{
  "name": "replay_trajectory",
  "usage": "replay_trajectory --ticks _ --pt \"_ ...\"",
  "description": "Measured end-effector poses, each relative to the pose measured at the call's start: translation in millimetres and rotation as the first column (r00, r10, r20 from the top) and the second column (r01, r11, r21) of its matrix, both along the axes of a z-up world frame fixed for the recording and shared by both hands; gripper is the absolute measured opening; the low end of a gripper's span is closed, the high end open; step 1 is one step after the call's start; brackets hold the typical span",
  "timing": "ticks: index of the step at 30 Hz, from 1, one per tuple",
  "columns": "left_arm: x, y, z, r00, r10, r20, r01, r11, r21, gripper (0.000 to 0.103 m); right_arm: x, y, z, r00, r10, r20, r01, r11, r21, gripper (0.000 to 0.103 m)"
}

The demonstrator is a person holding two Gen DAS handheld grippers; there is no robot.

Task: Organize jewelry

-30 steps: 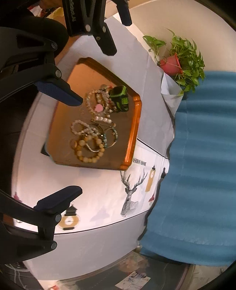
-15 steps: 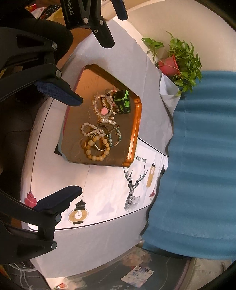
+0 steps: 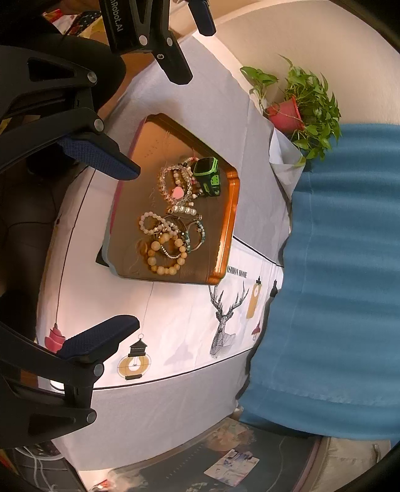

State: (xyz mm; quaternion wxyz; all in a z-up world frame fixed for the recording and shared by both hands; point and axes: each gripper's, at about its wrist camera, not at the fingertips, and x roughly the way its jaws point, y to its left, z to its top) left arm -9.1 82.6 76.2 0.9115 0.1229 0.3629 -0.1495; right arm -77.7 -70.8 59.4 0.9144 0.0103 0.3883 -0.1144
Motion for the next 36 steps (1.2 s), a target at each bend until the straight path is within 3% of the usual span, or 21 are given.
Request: replay_trajectory --ticks 36 --pt "4 0 -13 1.000 -0.003 -0.013 0.003 1.000 0.012 0.103 2 5 -3 1.000 0.000 -0.009 0.001 1.000 0.012 0.090"
